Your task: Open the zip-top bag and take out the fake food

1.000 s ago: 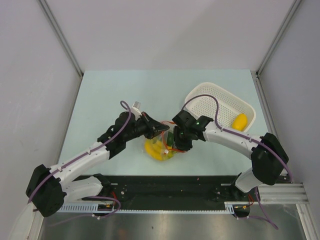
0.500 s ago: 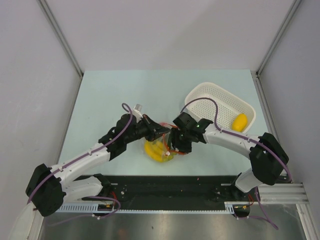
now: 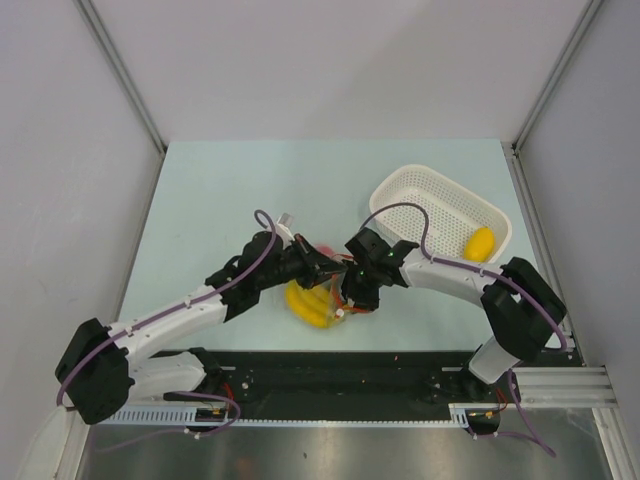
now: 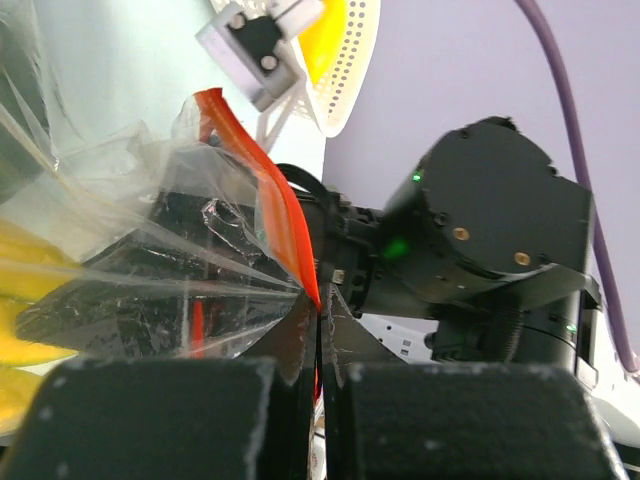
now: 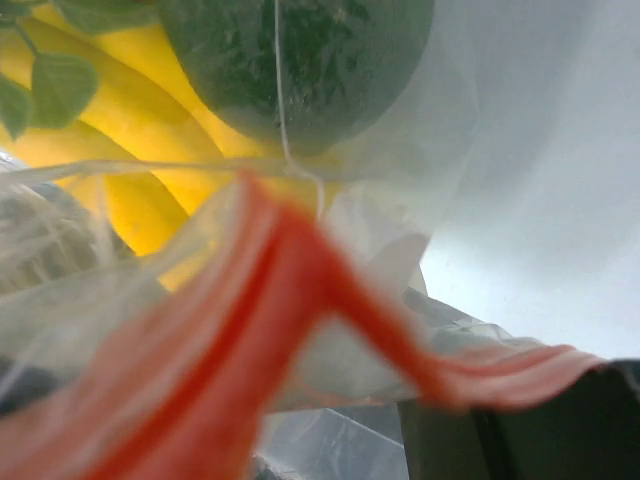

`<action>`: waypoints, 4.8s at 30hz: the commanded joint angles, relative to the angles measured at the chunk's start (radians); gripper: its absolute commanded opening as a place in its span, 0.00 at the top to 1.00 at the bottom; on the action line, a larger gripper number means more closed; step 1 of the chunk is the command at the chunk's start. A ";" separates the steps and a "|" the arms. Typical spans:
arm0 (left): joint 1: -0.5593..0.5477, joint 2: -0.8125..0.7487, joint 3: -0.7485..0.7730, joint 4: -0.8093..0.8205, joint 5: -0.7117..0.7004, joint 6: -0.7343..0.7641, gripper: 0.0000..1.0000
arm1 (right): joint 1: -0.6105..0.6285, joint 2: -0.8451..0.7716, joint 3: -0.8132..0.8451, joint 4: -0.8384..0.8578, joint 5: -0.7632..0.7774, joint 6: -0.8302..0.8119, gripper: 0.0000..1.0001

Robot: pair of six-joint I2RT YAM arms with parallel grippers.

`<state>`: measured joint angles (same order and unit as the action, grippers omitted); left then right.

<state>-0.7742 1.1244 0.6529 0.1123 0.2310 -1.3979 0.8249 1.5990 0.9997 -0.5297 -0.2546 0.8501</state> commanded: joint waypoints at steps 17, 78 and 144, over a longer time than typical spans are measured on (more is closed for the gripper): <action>-0.020 -0.123 -0.004 -0.105 -0.058 0.088 1.00 | 0.008 -0.189 -0.001 0.021 -0.020 -0.006 1.00; 0.265 0.034 0.157 -0.361 0.076 0.560 1.00 | -0.598 -0.423 0.313 -0.437 -0.044 -0.405 1.00; 0.089 0.027 0.203 -0.208 0.160 0.297 1.00 | 0.105 -0.375 0.033 0.036 0.293 -0.215 0.64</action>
<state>-0.6823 1.1297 0.8104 -0.1551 0.3946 -1.0538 0.9047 1.2324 1.0672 -0.6582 -0.0017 0.6140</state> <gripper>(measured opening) 0.005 0.389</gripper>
